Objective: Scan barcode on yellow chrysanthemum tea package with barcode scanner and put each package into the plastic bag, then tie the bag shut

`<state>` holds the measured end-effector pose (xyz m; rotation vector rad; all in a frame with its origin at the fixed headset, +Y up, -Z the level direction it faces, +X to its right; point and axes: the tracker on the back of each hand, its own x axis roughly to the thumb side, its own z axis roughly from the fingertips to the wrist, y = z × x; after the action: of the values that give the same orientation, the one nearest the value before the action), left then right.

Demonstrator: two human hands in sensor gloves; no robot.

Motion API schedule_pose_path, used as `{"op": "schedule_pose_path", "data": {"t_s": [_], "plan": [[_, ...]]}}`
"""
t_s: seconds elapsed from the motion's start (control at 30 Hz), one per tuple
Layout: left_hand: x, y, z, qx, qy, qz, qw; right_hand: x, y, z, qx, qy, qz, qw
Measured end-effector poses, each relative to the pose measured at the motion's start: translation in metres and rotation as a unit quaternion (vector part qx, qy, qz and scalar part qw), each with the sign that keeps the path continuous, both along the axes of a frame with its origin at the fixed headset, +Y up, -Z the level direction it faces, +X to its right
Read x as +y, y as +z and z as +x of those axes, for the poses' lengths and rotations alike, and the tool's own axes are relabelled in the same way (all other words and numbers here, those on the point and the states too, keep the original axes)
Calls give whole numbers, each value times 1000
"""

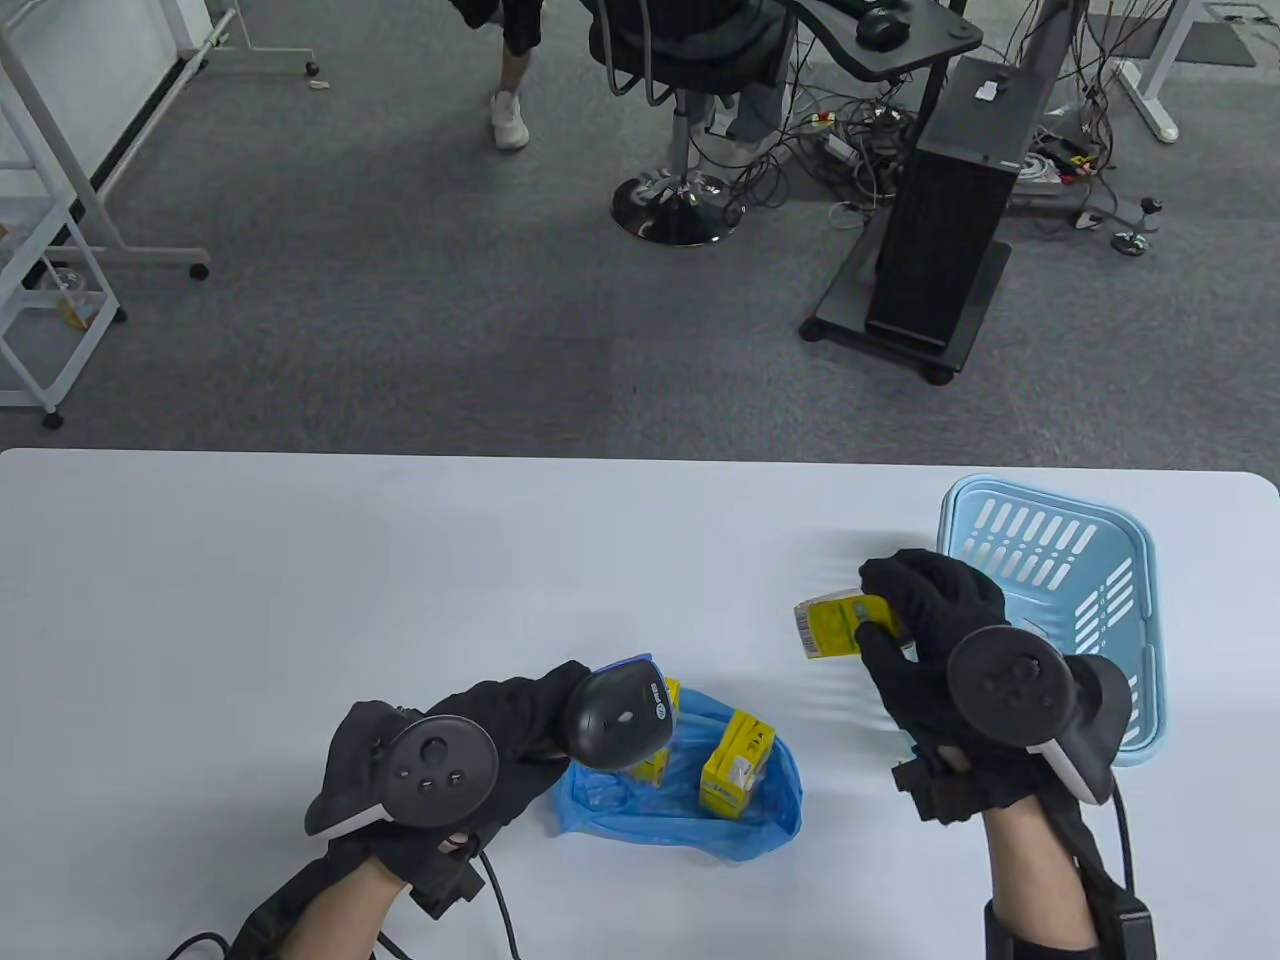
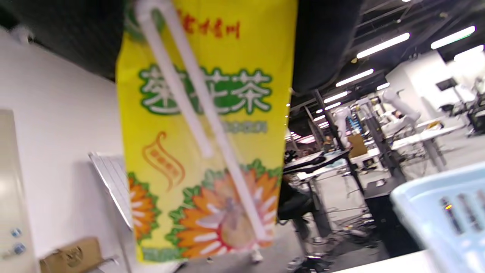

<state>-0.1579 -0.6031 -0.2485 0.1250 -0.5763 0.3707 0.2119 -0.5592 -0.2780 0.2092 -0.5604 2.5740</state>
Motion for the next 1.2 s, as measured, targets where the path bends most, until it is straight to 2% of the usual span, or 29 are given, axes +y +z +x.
{"op": "schedule_pose_path", "data": {"t_s": [0.1, 0.23, 0.3, 0.4, 0.47, 0.7, 0.8, 1.2], "plan": [[-5, 1, 7, -1, -14, 2, 1000, -17, 6, -5, 20, -57, 16, 998], [-13, 0, 17, -6, -39, -4, 999, -43, 10, -4, 19, -72, 30, 997], [-18, -2, 22, -8, -55, 4, 998, -48, 2, 0, 38, -67, -8, 997], [-27, -5, 27, -6, -65, 5, 998, -47, 3, 4, 35, -54, 2, 998], [-31, -6, 29, -10, -57, 11, 998, -45, 7, 4, 46, -80, 5, 996], [-32, -2, 32, -10, -25, 52, 998, -43, 10, -12, 95, -91, -9, 991], [-34, 0, 34, 1, -38, 48, 998, -43, 11, -16, 102, -91, -9, 991], [-40, 1, 44, -16, -57, 37, 998, -45, 11, -21, 107, -87, -11, 990]]}}
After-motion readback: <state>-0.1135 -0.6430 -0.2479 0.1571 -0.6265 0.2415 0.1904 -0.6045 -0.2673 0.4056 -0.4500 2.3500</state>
